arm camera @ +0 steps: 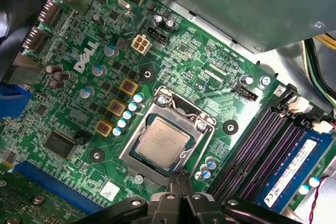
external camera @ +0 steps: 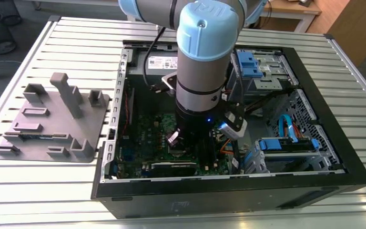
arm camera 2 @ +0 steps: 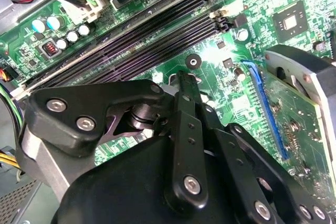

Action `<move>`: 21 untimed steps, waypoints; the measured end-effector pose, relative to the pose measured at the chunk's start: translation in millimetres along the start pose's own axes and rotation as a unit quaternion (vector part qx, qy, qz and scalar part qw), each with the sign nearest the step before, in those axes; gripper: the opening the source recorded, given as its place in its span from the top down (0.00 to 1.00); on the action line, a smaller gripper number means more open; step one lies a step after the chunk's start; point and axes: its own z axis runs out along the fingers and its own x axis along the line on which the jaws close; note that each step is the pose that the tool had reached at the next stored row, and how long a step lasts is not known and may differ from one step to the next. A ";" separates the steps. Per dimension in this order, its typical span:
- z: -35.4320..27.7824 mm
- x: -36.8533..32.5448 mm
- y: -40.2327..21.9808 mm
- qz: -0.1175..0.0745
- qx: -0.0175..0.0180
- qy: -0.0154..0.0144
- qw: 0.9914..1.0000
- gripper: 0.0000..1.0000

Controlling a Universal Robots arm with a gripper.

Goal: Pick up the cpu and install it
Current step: 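Install the first cpu locking lever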

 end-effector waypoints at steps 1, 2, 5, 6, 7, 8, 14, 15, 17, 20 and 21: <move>0.3 0.0 -0.1 0.000 0.000 0.000 1.000 0.89; 0.7 -0.2 -0.1 0.000 0.000 0.000 1.000 0.89; 0.8 -0.3 -0.1 0.000 0.000 0.000 1.000 0.89; 0.8 -0.3 -0.1 0.000 0.000 0.000 1.000 0.89; 0.8 -0.3 -0.1 0.000 0.000 0.000 1.000 0.89; 0.8 -0.3 -0.1 0.000 0.000 0.001 1.000 0.89; 0.9 -1.1 -0.5 0.000 0.000 0.001 1.000 0.89; 1.1 -1.8 -1.0 0.000 0.000 0.001 1.000 0.89; 2.5 -3.9 -2.1 0.000 0.000 -0.001 1.000 0.89; 2.7 -5.0 -3.0 0.001 0.000 0.000 1.000 0.89; 2.7 -5.0 -3.1 0.001 0.000 0.000 1.000 0.89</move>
